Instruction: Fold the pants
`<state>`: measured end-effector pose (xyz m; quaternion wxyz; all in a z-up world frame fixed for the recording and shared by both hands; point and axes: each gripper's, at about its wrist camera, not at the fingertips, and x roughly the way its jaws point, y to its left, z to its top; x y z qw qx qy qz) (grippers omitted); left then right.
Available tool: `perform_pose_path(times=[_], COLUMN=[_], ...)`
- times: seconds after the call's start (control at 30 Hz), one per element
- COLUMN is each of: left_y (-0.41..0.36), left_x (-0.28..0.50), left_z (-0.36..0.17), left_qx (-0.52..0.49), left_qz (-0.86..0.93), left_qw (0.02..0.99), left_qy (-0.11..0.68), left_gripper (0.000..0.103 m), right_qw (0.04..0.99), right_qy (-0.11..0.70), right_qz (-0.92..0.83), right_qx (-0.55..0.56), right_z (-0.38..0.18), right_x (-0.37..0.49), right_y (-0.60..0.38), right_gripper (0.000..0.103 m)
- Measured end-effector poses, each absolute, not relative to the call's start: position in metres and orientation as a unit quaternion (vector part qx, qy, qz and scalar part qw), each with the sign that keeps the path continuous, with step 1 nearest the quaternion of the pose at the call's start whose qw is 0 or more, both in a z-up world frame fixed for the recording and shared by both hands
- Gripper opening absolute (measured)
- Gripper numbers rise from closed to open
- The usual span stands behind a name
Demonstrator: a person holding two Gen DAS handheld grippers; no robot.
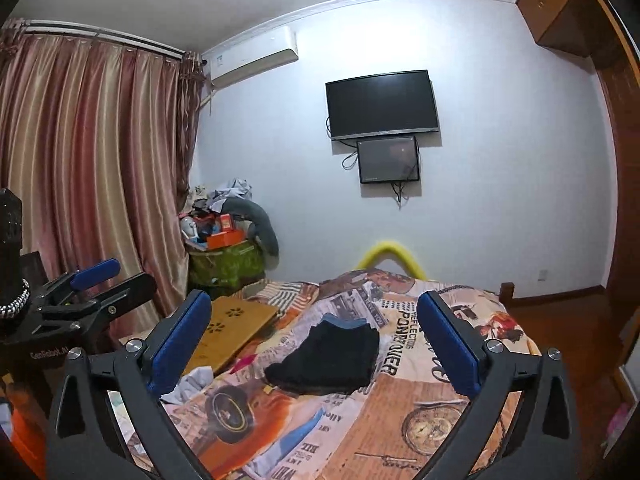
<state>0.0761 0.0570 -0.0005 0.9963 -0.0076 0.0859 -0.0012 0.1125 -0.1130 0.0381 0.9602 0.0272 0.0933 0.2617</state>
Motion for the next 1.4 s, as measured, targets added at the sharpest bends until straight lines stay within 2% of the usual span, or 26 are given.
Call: perform_pose_path(times=[1.4], left_y=[0.058], left_x=[0.083], left_z=[-0.012], left_qx=[-0.027], left_qz=[-0.011], left_qw=[0.993], left_qy=[0.110], left_gripper=[0.103], right_qw=[0.957], right_qy=[0.118], right_qz=[0.265], right_qx=[0.029], right_z=[0.032], right_x=[0.109], right_y=[-0.115], right_gripper=[0.102])
